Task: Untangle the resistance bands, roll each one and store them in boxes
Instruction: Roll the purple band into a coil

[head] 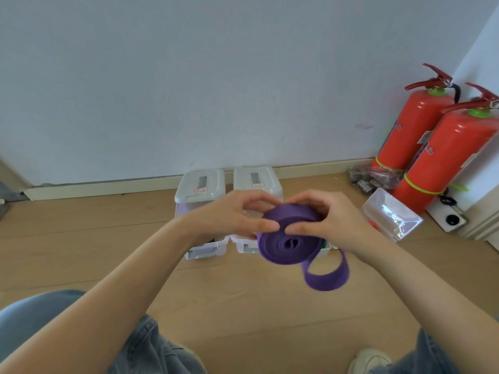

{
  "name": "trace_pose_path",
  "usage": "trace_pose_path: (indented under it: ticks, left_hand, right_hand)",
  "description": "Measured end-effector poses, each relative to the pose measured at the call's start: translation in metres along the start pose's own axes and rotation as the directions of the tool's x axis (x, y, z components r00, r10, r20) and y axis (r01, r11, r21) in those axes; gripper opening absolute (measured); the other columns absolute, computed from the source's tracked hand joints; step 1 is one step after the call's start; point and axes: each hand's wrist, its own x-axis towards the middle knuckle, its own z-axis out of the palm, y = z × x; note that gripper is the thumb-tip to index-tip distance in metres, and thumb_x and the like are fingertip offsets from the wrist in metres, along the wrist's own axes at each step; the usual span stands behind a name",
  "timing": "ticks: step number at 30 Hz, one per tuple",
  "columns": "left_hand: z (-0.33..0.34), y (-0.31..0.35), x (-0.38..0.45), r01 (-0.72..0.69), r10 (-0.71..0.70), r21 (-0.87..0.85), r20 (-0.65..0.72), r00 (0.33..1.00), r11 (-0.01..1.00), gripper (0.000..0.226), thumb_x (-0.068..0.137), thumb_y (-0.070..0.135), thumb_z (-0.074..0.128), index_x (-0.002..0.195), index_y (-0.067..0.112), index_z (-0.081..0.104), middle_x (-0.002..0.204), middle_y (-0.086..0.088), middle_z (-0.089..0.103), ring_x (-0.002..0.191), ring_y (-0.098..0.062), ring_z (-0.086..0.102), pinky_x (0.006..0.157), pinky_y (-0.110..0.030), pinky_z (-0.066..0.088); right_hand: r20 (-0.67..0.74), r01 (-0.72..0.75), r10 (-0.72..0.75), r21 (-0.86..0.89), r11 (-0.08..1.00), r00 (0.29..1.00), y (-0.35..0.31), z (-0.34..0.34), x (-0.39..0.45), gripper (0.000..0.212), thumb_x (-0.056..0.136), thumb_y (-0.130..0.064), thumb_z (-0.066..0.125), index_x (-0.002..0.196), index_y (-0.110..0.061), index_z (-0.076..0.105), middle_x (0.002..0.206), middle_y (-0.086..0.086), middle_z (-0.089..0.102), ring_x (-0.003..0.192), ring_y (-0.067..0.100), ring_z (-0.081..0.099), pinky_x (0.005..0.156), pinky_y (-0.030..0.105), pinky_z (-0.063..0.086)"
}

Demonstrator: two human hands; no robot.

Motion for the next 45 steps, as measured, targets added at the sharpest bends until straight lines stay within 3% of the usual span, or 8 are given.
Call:
trace_pose_path:
  ticks: [5,12,17,22,28,34,41,45]
  left_hand:
    - [0.019,-0.017,0.009,0.042,-0.042,0.079,-0.003,0.999,0.996,0.017,0.081,0.016,0.07,0.097,0.021,0.064,0.093,0.004,0.071,0.077,-0.003,0.068,0.067,-0.019,0.055]
    - [0.001,-0.012,0.005,0.004,-0.075,-0.428,-0.147,0.986,0.904,0.04,0.081,0.018,0.065,0.118,0.006,0.058,0.112,-0.012,0.068,0.1,-0.024,0.067,0.076,-0.031,0.057]
    - [-0.001,-0.01,0.005,0.055,-0.087,-0.242,-0.125,0.988,0.969,0.043,0.083,0.013,0.067,0.123,0.02,0.053,0.118,0.002,0.064,0.097,-0.007,0.067,0.075,-0.021,0.055]
    - [0.006,-0.01,0.007,0.037,-0.039,-0.049,-0.045,0.998,0.998,0.029,0.079,0.014,0.072,0.106,0.021,0.063,0.108,0.004,0.068,0.08,-0.003,0.068,0.066,-0.014,0.051]
    - [-0.005,-0.011,0.004,0.021,-0.04,-0.132,-0.145,0.989,0.991,0.028,0.074,0.022,0.074,0.099,0.015,0.062,0.094,0.001,0.073,0.08,-0.012,0.069,0.069,-0.024,0.056]
    - [-0.002,-0.008,0.001,0.054,-0.075,-0.194,-0.104,0.992,0.979,0.027,0.078,0.02,0.071,0.1,0.012,0.059,0.092,0.001,0.074,0.082,-0.011,0.07,0.069,-0.021,0.055]
    - [0.017,0.001,0.005,0.007,-0.014,-0.223,-0.029,0.999,0.975,0.036,0.074,0.019,0.076,0.106,0.027,0.062,0.095,0.002,0.074,0.087,-0.018,0.071,0.066,-0.023,0.056]
    - [0.017,0.011,0.001,-0.021,-0.012,-0.275,-0.12,0.993,0.961,0.043,0.068,0.028,0.074,0.109,0.016,0.065,0.097,-0.009,0.073,0.085,-0.022,0.071,0.065,-0.024,0.056]
  right_hand:
    - [0.05,-0.03,0.03,0.001,1.0,0.998,0.01,0.006,-0.004,0.04,0.064,-0.02,0.083,0.098,-0.033,0.065,0.09,-0.008,0.072,0.083,0.004,0.067,0.07,0.017,0.053]
    - [-0.128,-0.077,0.133,0.373,0.925,0.983,0.009,-0.002,0.003,0.059,0.05,-0.038,0.08,0.103,-0.031,0.054,0.093,-0.01,0.072,0.087,0.011,0.069,0.07,0.023,0.055]
    - [-0.115,-0.039,0.055,0.139,0.99,0.992,0.005,-0.004,0.003,0.04,0.067,-0.019,0.081,0.102,-0.029,0.065,0.09,-0.002,0.073,0.088,0.017,0.068,0.082,0.034,0.055]
    - [0.035,-0.011,0.011,-0.011,1.0,0.999,-0.001,0.001,-0.003,0.04,0.067,-0.019,0.082,0.103,-0.032,0.067,0.093,-0.007,0.073,0.086,0.007,0.068,0.078,0.023,0.055]
    - [0.044,-0.091,0.086,0.127,0.988,0.995,-0.006,-0.009,-0.002,0.063,0.057,-0.038,0.077,0.117,-0.035,0.054,0.095,0.004,0.072,0.089,0.015,0.068,0.077,0.023,0.054]
    - [-0.114,-0.021,0.051,0.255,0.967,0.992,-0.01,-0.007,-0.003,0.024,0.074,-0.02,0.072,0.096,-0.018,0.063,0.078,0.0,0.073,0.064,0.006,0.065,0.05,0.011,0.044]
    - [-0.16,0.003,0.019,0.135,0.991,0.987,-0.025,-0.01,0.0,0.011,0.078,-0.022,0.071,0.087,-0.026,0.068,0.086,-0.003,0.072,0.074,0.005,0.065,0.061,0.012,0.048]
    - [-0.246,0.066,-0.161,-0.354,0.933,0.956,-0.037,-0.007,-0.009,0.031,0.085,-0.028,0.066,0.114,-0.019,0.06,0.115,0.003,0.043,0.108,0.014,0.048,0.092,0.012,0.032]
